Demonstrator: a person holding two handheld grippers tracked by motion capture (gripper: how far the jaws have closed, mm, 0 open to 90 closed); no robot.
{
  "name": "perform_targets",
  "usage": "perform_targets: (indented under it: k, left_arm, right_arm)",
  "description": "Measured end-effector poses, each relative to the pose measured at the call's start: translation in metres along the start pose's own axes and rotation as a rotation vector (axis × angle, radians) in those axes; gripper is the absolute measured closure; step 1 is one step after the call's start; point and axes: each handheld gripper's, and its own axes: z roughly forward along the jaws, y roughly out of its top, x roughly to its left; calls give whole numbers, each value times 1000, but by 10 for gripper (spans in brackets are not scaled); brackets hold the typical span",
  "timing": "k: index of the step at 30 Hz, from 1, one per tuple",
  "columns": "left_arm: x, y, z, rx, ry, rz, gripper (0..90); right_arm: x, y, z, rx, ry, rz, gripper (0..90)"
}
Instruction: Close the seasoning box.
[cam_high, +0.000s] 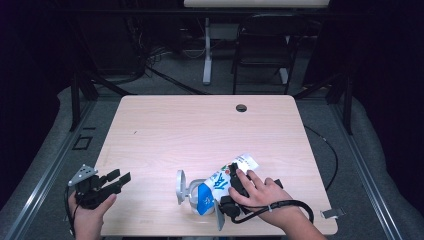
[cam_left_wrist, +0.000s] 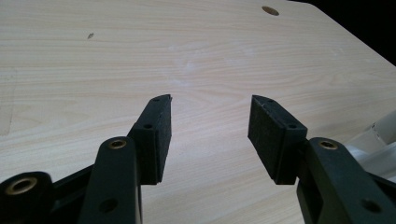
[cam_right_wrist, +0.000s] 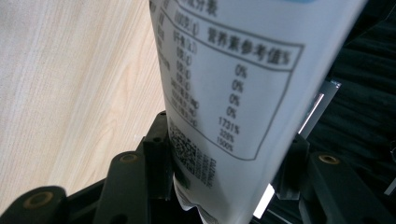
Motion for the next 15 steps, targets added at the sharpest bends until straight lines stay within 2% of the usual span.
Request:
perform_targets:
  k: [8, 10, 13, 15]
  left_arm:
    - [0, 0, 0, 0, 0, 0, 499]
    - [0, 0, 0, 0, 0, 0, 499]
    - [0, 0, 0, 0, 0, -1, 499]
    - [0, 0, 0, 1, 1, -1, 499]
  right_arm:
    - [1, 0, 0, -12, 2, 9, 512]
    - [0, 0, 0, 1, -1, -2, 512]
    - [1, 0, 1, -16, 4, 13, 512]
    - [0, 0, -1, 4, -1, -5, 513]
